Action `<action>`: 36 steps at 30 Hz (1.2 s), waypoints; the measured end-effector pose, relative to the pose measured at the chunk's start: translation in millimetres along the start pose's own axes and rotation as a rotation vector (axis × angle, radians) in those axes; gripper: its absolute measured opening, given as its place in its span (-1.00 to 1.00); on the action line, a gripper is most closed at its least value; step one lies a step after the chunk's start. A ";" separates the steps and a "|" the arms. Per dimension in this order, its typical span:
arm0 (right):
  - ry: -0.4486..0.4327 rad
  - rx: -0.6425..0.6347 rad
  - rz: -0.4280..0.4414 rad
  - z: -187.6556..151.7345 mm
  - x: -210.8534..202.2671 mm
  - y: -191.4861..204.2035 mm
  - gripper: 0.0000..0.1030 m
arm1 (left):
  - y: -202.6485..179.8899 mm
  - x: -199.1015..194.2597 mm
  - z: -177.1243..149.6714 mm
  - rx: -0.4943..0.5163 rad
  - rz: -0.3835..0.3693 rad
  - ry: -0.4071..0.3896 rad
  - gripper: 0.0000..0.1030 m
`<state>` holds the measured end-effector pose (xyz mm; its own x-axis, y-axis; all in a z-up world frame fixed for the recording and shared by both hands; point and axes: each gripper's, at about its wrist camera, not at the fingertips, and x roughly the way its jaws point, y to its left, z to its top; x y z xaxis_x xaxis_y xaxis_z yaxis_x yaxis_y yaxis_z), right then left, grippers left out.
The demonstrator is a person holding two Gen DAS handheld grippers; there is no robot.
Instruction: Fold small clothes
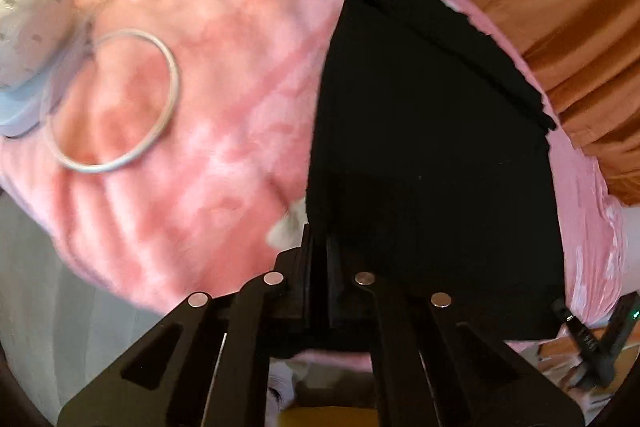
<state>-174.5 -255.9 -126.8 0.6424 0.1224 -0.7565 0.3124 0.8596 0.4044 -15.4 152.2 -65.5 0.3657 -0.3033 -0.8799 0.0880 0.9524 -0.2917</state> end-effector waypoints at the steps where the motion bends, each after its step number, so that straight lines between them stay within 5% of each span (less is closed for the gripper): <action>1: -0.012 0.008 0.020 -1.6 -11.3 -2.2 -0.91 | -1.9 -14.5 -7.3 0.030 0.005 -0.030 -0.93; 6: -0.032 -0.014 0.013 -18.2 -59.1 -9.2 -0.92 | -2.0 -56.0 -45.1 0.026 -0.097 -0.025 -0.93; 13: 0.105 -0.045 0.029 -81.4 -133.6 -21.5 -0.92 | -2.0 -119.2 -121.7 -0.040 -0.226 0.058 -0.93; 15: 0.064 -0.077 0.093 -74.4 -161.4 -8.7 -0.92 | -2.8 -142.5 -113.2 -0.070 -0.269 0.007 -0.93; 19: -0.164 -0.144 0.219 -0.9 -193.2 9.0 -0.91 | -32.3 -172.9 -39.8 0.046 -0.263 -0.250 -0.92; 23: -0.256 -0.069 0.196 118.1 -112.0 -4.8 -0.91 | -57.2 -107.0 65.9 0.041 -0.200 -0.286 -0.92; 28: -0.098 0.098 0.077 187.4 38.2 -42.5 -0.88 | -68.6 40.8 147.6 -0.066 -0.050 -0.160 -0.84; 31: -0.053 0.079 -0.010 194.3 76.2 -45.1 -0.82 | -64.4 85.7 150.9 -0.111 0.076 -0.111 -0.79; 34: -0.128 0.041 0.007 187.5 58.1 -44.7 -0.63 | -61.2 76.0 141.1 -0.125 0.037 -0.182 -0.23; 36: -0.167 0.010 -0.015 178.7 46.7 -47.0 -0.20 | -61.7 56.6 126.4 -0.108 0.014 -0.250 0.00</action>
<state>-34.2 -379.2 -89.3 0.7447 0.0253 -0.6669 0.3290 0.8556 0.3998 117.1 80.0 -49.9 0.5850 -0.2605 -0.7680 -0.0131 0.9438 -0.3301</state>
